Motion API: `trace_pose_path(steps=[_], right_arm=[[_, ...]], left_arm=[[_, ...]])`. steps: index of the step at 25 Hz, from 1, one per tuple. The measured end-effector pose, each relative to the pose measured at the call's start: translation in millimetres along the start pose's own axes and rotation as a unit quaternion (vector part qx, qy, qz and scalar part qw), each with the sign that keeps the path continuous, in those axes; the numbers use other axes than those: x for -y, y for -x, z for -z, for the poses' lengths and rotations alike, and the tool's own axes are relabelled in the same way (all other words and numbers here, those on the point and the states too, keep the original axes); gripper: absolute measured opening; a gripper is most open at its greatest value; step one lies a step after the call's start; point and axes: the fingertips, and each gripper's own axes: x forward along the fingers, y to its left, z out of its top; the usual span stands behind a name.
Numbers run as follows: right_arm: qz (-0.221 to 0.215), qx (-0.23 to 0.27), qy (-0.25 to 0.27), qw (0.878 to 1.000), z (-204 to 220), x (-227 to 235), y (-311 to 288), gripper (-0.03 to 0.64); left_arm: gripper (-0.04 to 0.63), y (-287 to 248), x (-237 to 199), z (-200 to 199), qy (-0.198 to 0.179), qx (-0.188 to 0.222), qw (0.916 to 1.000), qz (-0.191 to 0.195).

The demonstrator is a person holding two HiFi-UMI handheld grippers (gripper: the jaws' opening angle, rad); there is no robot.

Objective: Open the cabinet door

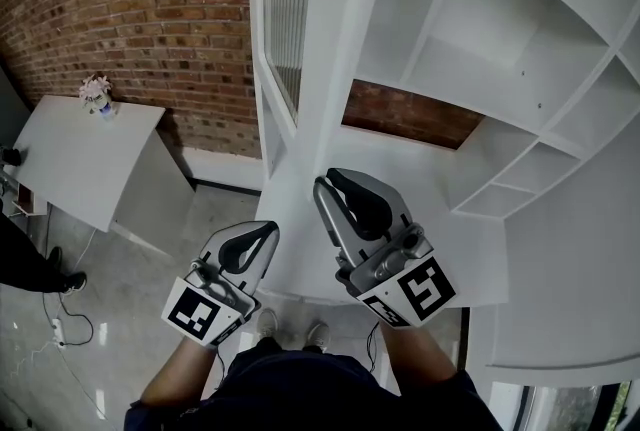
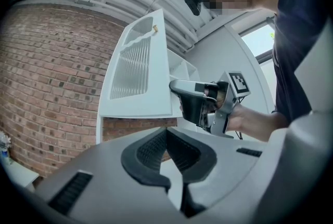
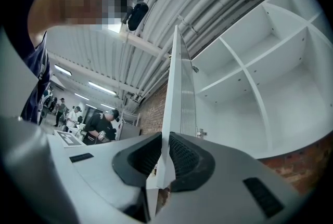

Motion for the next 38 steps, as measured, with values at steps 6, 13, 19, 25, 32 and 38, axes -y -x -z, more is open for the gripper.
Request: trace_pose_path(steps=[6,13,19,25,32,38], right_arm=[[0.002,0.002,-0.004,1.000,1.6,-3.8,-1.8,0.061],[-0.007,0.003,-0.005,1.000,0.7,-8.8,-5.2,0.061],[-0.011,0.005,-0.012,1.000,1.0,-9.8,-5.2,0.061],[-0.024,0.007,-0.019,0.999,0.4,-10.2,-4.9,0.061],[-0.028,0.010,-0.023,0.999,-0.5,-5.2,-1.2,0.072],[-0.026,0.018,-0.027,0.999,-1.6,1.1,7.8,0.074]], left_arm=[[0.008,3.7,-2.7,2.4,-0.003,-0.003,1.0000,0.006],[0.008,1.2,-2.6,1.9,-0.001,-0.004,0.9999,0.010],[0.008,2.1,-4.1,4.5,0.000,-0.007,0.9999,0.009],[0.008,-3.4,-1.4,0.0,0.000,0.003,1.0000,0.008],[0.008,-5.4,1.1,10.3,-0.012,-0.020,0.9996,0.016],[0.008,-12.8,1.0,7.3,-0.011,-0.013,0.9997,0.017]])
